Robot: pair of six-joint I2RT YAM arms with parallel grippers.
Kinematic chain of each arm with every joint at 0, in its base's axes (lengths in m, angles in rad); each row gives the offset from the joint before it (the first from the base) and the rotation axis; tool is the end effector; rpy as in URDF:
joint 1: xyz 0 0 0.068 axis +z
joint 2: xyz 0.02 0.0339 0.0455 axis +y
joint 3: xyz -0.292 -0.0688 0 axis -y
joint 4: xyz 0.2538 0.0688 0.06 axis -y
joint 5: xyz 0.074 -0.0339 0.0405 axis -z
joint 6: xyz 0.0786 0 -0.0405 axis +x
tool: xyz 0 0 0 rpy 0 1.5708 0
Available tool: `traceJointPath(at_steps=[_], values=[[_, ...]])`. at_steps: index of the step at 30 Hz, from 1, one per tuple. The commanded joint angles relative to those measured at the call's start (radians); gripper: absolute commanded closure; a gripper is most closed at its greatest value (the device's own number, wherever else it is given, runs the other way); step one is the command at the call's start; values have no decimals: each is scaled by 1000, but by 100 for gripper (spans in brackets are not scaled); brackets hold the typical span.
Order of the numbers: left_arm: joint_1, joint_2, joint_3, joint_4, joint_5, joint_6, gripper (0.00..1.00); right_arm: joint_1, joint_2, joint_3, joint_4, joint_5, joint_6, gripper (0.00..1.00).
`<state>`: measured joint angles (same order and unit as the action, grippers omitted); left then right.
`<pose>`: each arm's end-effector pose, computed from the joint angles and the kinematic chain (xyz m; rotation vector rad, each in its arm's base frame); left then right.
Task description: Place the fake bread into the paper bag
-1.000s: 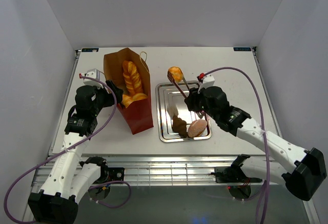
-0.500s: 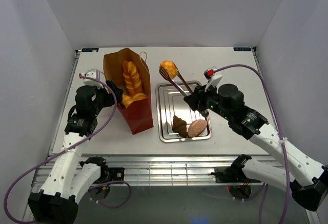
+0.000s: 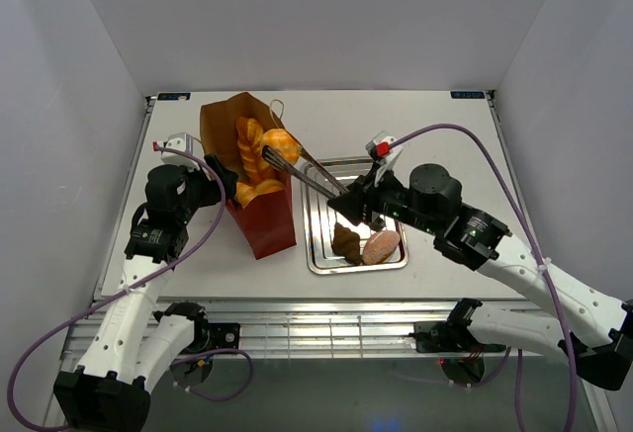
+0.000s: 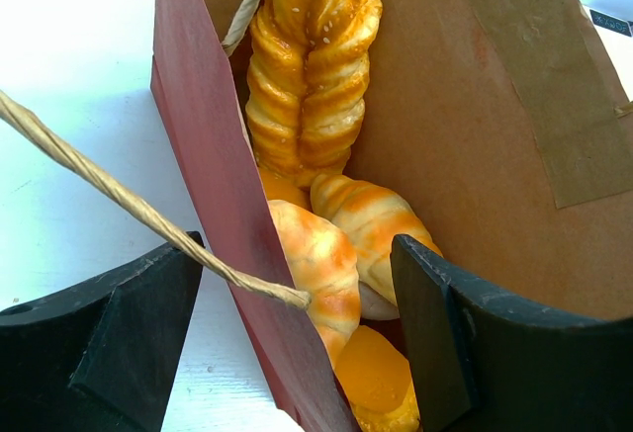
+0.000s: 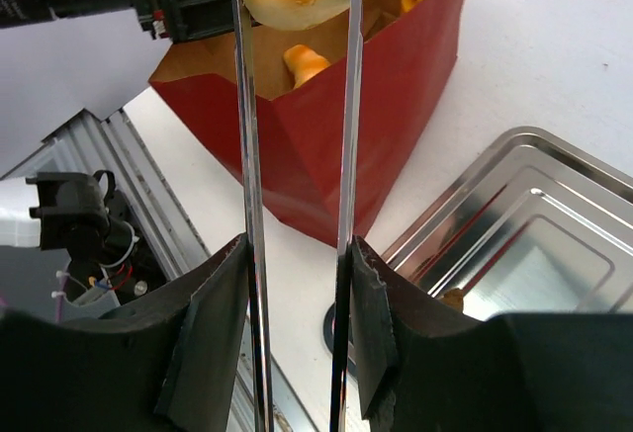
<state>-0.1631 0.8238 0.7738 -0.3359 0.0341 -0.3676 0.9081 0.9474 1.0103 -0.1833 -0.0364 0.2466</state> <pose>0.2161 -0.0383 0.3176 -0.1791 1.9678 -0.3813 0.1519 0.1992 0.4081 -0.6026 1.6671 0.8844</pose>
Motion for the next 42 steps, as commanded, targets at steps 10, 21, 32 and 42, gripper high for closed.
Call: traceJointPath(at_steps=[10, 21, 32, 42], values=[[-6, -6, -8, -6, -3, -2, 14, 81, 132, 68, 131, -22, -58, 61], [-6, -9, -7, -6, 0, -2, 14, 115, 162, 73, 119, 16, -67, 52], [-6, -6, -8, -6, 1, -2, 14, 118, 174, 73, 110, 32, -72, 42], [-6, -8, -8, -6, 1, -2, 14, 118, 185, 82, 107, 32, -72, 39]])
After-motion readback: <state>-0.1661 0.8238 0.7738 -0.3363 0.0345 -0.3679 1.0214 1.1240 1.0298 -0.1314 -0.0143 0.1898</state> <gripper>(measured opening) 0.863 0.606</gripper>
